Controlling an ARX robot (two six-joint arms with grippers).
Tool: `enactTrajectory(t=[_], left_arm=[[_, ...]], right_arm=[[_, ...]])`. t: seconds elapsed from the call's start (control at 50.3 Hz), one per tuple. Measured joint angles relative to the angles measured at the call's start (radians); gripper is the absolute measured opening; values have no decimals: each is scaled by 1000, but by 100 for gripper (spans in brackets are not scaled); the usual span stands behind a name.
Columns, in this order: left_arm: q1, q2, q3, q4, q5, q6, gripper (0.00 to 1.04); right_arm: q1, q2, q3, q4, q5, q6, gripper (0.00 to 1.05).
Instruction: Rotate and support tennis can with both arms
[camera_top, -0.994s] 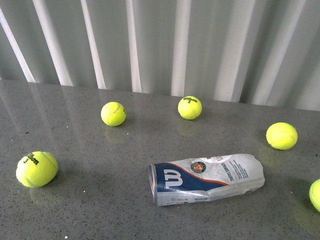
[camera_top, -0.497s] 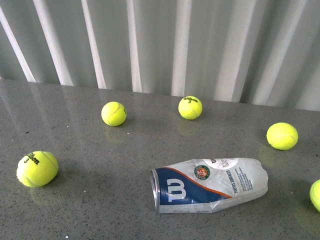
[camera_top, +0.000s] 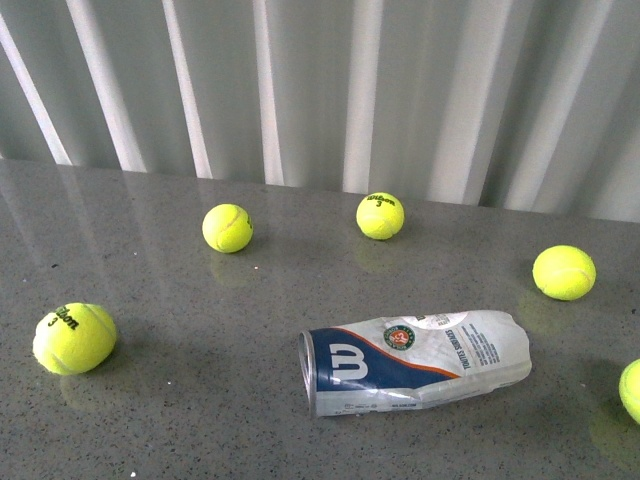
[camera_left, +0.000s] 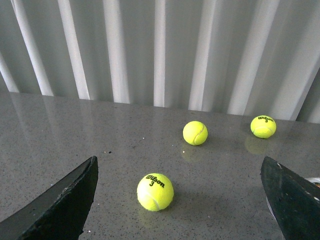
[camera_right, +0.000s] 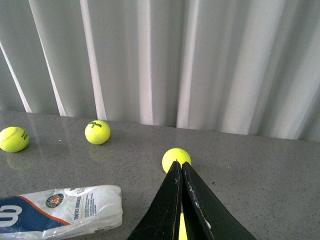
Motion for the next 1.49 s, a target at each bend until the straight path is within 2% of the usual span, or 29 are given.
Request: enactTrajectory(t=[0.298, 0.378, 0.577, 0.636, 0.736, 0.776, 0.815, 0.855, 0.935, 0.994, 1.074, 1.154, 1.253, 1.313, 1.352, 1.492], left_arm=[[0, 0, 0, 0, 0, 0, 98], [0, 0, 0, 0, 0, 0, 98], [0, 0, 0, 0, 0, 0, 98], [0, 0, 0, 0, 0, 0, 98], [0, 0, 0, 0, 0, 0, 98], [4, 26, 18, -56, -11, -8, 98], [30, 92, 55, -116, 18, -11, 98], [67, 191, 96, -96, 58, -11, 98], [116, 478, 242, 119, 131, -11, 98], [118, 669, 359, 259, 159, -11, 98], [99, 900, 516, 317, 211, -33, 98], [57, 1167, 692, 294, 217, -61, 98], [-2, 1561, 934, 97, 357, -175, 98], [-37, 1709, 1012, 49, 408, -248, 98], [-67, 1798, 1045, 47, 468, -304, 98], [-142, 1947, 1039, 135, 550, -462, 98]], right_arm=[[0, -101, 0, -103, 0, 0, 3], [0, -226, 0, -262, 0, 1, 3], [0, -265, 0, -274, 0, 1, 4], [0, -265, 0, -274, 0, 2, 15], [0, -265, 0, -274, 0, 2, 39], [0, -265, 0, -274, 0, 2, 46], [0, -266, 0, -274, 0, 2, 54], [0, -266, 0, -274, 0, 2, 59], [0, -266, 0, -274, 0, 2, 78], [0, -266, 0, -274, 0, 2, 87], [0, -266, 0, -274, 0, 2, 100], [0, -266, 0, -274, 0, 2, 97], [0, -266, 0, -274, 0, 2, 98], [0, -266, 0, -274, 0, 2, 98], [0, -266, 0, -274, 0, 3, 98], [0, -266, 0, -274, 0, 2, 98]])
